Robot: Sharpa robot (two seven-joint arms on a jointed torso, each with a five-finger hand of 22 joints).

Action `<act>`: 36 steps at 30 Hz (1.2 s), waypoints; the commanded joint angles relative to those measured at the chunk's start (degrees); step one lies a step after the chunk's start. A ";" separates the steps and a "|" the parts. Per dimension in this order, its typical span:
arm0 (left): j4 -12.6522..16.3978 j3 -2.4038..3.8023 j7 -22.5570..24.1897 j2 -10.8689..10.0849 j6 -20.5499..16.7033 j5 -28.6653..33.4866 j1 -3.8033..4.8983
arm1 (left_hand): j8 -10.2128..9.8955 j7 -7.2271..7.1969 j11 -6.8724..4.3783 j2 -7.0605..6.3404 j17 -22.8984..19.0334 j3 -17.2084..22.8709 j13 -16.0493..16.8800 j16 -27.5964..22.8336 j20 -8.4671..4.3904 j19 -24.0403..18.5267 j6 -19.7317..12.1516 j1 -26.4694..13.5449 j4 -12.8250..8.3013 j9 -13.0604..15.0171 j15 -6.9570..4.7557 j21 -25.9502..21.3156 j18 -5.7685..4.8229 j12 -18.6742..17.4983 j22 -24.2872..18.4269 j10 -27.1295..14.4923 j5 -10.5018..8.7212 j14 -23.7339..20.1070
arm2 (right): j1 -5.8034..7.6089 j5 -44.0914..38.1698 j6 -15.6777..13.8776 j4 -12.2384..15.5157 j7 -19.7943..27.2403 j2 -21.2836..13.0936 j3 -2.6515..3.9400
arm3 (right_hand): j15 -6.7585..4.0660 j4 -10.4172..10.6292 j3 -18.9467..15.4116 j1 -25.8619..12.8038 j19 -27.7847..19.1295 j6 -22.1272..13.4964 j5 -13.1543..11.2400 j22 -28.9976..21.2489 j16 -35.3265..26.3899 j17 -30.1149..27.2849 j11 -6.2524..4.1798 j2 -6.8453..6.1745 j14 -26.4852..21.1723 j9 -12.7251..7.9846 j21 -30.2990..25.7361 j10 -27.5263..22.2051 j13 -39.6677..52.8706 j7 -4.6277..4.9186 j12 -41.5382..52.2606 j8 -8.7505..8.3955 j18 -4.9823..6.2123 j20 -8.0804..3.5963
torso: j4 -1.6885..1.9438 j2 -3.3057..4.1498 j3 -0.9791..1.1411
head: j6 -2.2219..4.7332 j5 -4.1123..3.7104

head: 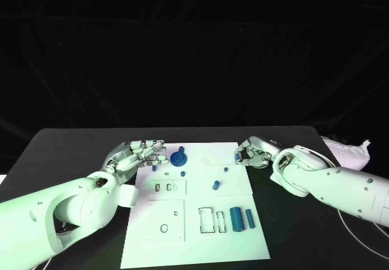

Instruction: Assemble the parts on the task board

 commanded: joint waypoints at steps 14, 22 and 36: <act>0.09 0.03 0.25 0.03 1.09 0.11 0.00 | -0.14 -0.02 -0.03 -0.42 0.05 0.28 -0.05 -0.34 0.13 0.25 -0.34 -0.03 0.11 -0.06 0.26 -0.32 0.49 -0.16 -0.09 -0.34 -0.03 -0.28 | -0.14 -1.52 1.64 -0.34 -0.40 0.40 -0.06 | -1.56 -1.02 1.71 -0.36 0.06 4.60 -1.82 0.07 0.45 12.39 -1.85 1.67 5.48 0.65 0.34 0.30 1.84 -1.52 0.03 1.85 -1.16 -1.44 | -0.01 0.00 0.05 | -0.23 0.02; -0.03 0.03 0.28 0.14 1.15 0.11 0.00 | -0.14 -0.02 -0.03 -0.42 0.05 0.28 -0.05 -0.34 0.13 0.25 -0.34 -0.03 0.11 -0.06 0.26 -0.32 0.49 -0.16 -0.09 -0.34 -0.03 -0.28 | -0.12 -0.52 -2.25 2.02 -2.31 0.34 0.22 | -2.30 -0.37 1.62 -2.49 0.22 5.97 0.17 0.24 0.64 12.84 -2.70 2.04 5.59 1.05 0.41 0.64 2.06 -2.48 0.21 2.57 -1.20 -2.18 | 0.14 -0.14 0.02 | -0.11 0.02; -0.75 0.03 0.57 0.23 1.21 0.11 -0.01 | -0.14 -0.02 -0.03 -0.42 0.05 0.28 -0.05 -0.34 0.13 0.25 -0.34 -0.03 0.11 -0.06 0.26 -0.32 0.49 -0.16 -0.09 -0.34 -0.03 -0.28 | -0.11 -9.26 -6.85 12.07 -7.50 3.79 0.72 | -2.38 -0.51 2.16 -2.62 0.36 5.49 1.11 0.41 0.76 13.09 -2.71 2.58 5.64 1.02 0.50 0.73 2.06 -2.40 0.12 2.24 -1.24 -2.37 | 0.25 -0.56 -0.22 | -0.47 1.00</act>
